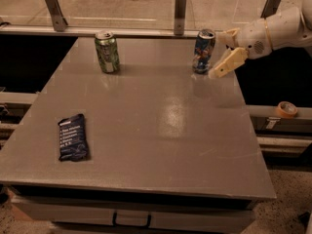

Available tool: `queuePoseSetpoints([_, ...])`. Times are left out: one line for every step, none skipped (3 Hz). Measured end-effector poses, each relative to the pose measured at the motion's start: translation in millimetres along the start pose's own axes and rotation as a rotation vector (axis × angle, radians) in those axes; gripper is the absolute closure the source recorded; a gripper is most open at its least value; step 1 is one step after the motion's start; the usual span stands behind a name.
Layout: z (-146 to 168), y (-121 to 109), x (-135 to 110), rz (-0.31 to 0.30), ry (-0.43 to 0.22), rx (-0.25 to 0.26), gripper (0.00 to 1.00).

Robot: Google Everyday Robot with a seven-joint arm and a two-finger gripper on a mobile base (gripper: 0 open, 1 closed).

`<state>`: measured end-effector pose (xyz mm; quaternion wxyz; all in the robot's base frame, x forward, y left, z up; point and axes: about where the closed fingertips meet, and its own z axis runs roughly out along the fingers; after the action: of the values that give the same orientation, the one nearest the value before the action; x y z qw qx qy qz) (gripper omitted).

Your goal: Knock redbull can over

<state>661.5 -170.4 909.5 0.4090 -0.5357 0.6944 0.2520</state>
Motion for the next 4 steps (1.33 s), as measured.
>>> queuePoseSetpoints([14.3,42.5,-39.4,-0.007,-0.117,-0.125,0.0])
queuePoseSetpoints([10.3,85.1,-68.9,-0.014,-0.207,-0.235,0.0])
queuePoseSetpoints([1.2,110.2,-76.1,-0.005,-0.231,-0.288,0.0])
queuePoseSetpoints([-9.1,115.2,-74.3,-0.009,-0.213,-0.271,0.0])
